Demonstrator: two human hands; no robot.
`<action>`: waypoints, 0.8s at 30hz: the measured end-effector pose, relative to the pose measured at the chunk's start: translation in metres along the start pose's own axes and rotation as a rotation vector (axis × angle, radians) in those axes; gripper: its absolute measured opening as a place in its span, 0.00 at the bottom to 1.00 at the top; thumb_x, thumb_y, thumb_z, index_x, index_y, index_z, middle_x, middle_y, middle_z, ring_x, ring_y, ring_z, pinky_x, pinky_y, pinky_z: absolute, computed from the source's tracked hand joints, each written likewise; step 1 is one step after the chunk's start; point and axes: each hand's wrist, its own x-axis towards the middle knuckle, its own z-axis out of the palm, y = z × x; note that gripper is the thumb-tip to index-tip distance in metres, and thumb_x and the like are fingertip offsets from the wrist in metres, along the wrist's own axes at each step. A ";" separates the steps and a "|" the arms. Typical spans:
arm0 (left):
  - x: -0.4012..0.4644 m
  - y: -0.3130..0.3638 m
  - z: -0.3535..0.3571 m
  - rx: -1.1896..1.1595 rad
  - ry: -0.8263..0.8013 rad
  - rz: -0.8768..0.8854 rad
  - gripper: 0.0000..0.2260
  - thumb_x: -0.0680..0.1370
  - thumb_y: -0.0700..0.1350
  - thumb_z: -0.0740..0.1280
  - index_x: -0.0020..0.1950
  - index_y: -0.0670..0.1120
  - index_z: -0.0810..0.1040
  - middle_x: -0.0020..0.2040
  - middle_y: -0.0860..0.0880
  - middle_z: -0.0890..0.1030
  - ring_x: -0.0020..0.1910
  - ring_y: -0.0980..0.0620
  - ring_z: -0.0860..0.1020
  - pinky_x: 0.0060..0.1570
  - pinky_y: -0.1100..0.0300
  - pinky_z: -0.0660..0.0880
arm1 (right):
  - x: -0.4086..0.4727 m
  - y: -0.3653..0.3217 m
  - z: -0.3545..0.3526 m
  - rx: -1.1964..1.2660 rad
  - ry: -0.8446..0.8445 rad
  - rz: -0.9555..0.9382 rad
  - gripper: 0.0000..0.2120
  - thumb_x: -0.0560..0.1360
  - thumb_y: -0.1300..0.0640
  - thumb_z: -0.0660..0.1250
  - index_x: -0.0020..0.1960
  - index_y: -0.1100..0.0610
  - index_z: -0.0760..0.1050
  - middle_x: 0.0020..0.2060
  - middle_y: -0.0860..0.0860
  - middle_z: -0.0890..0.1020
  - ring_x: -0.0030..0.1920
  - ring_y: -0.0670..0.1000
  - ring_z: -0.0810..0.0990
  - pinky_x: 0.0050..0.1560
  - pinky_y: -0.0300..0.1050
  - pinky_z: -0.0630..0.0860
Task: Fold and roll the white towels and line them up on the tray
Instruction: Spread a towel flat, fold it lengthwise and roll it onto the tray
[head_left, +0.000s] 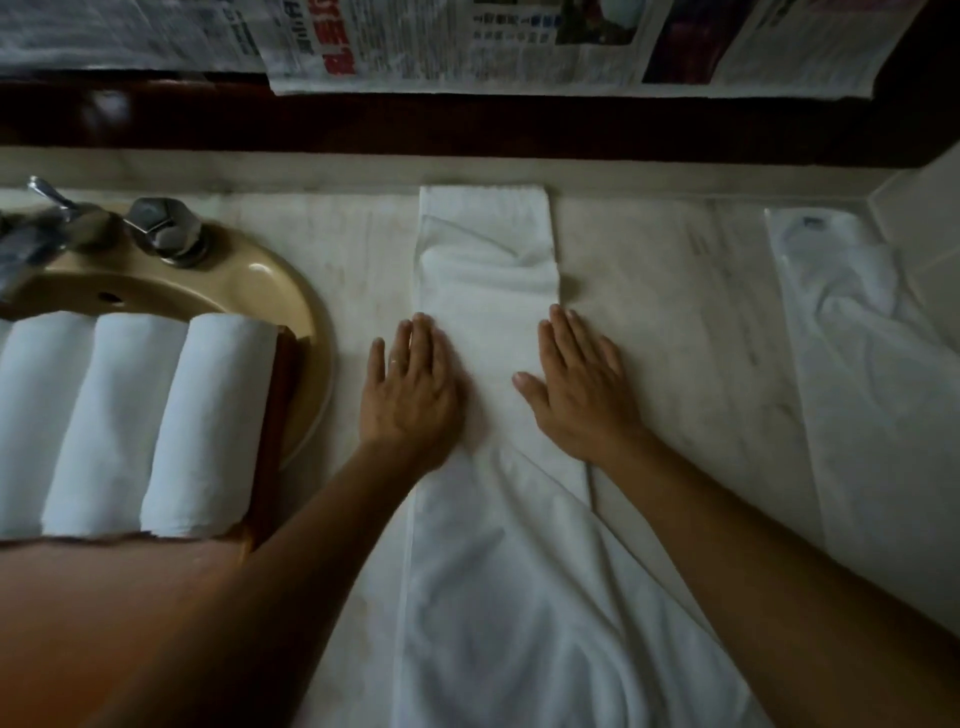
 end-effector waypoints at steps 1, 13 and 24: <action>-0.007 0.003 0.000 -0.012 0.000 -0.001 0.31 0.84 0.59 0.40 0.80 0.43 0.36 0.81 0.43 0.37 0.80 0.45 0.38 0.78 0.44 0.39 | -0.003 -0.005 -0.001 0.008 0.016 -0.010 0.35 0.80 0.38 0.46 0.79 0.59 0.57 0.79 0.56 0.55 0.79 0.53 0.52 0.73 0.56 0.56; -0.033 0.017 0.021 -0.136 0.096 0.045 0.33 0.82 0.64 0.39 0.82 0.46 0.40 0.82 0.46 0.40 0.80 0.48 0.41 0.77 0.45 0.41 | 0.001 -0.005 -0.008 0.056 0.026 -0.083 0.33 0.80 0.39 0.47 0.77 0.58 0.61 0.79 0.55 0.59 0.78 0.54 0.58 0.71 0.57 0.60; -0.053 -0.006 0.023 -0.129 -0.038 0.092 0.34 0.80 0.68 0.37 0.81 0.52 0.35 0.81 0.49 0.35 0.79 0.51 0.35 0.78 0.47 0.37 | 0.009 -0.014 -0.009 0.043 -0.090 -0.125 0.33 0.80 0.38 0.49 0.79 0.56 0.57 0.80 0.53 0.54 0.79 0.52 0.52 0.72 0.56 0.55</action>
